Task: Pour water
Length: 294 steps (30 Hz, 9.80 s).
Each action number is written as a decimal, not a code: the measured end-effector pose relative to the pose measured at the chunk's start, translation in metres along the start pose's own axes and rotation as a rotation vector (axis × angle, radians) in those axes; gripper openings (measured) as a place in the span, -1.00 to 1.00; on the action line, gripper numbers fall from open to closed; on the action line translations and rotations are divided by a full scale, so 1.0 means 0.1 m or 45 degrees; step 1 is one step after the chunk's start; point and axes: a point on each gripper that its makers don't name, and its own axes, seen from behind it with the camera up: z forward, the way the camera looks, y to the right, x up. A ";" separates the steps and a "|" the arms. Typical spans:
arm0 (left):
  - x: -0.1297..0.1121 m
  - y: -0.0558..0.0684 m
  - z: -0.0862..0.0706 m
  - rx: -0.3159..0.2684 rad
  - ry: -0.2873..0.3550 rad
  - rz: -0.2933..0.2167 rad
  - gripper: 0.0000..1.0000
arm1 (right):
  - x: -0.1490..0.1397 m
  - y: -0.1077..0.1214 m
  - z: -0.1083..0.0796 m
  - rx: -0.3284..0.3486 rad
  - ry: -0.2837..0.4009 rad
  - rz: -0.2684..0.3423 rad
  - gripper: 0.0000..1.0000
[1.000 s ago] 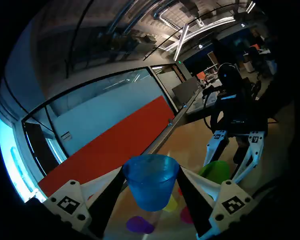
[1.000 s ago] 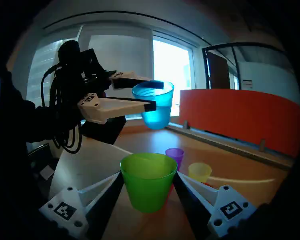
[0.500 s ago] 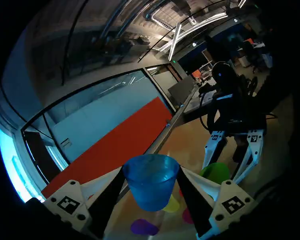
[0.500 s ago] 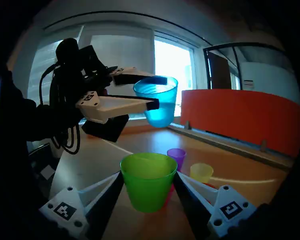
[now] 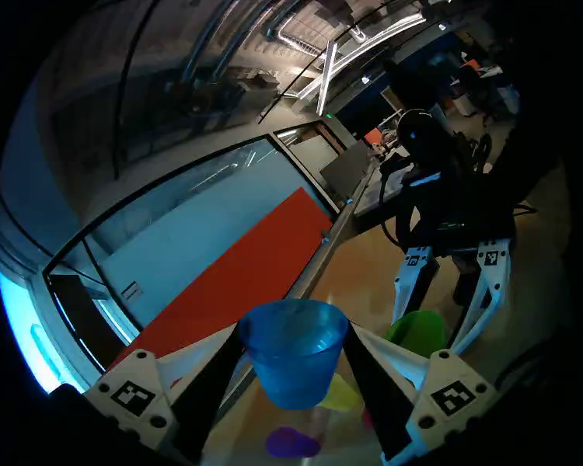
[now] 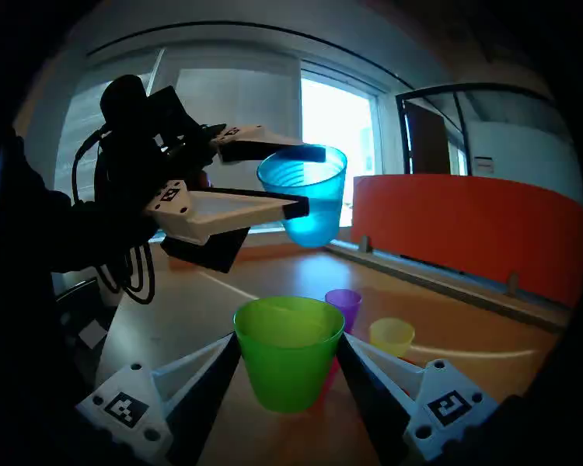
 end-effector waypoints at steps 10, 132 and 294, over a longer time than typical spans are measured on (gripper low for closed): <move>0.02 0.02 0.02 0.006 0.003 0.043 0.75 | 0.02 -0.03 0.02 0.013 0.002 -0.006 0.77; -0.03 0.03 -0.02 0.046 0.010 0.362 0.74 | 0.22 0.03 0.16 0.020 0.036 -0.048 0.77; 0.21 -0.07 -0.10 0.074 0.042 0.573 0.75 | 0.45 0.01 0.10 0.009 0.075 -0.096 0.76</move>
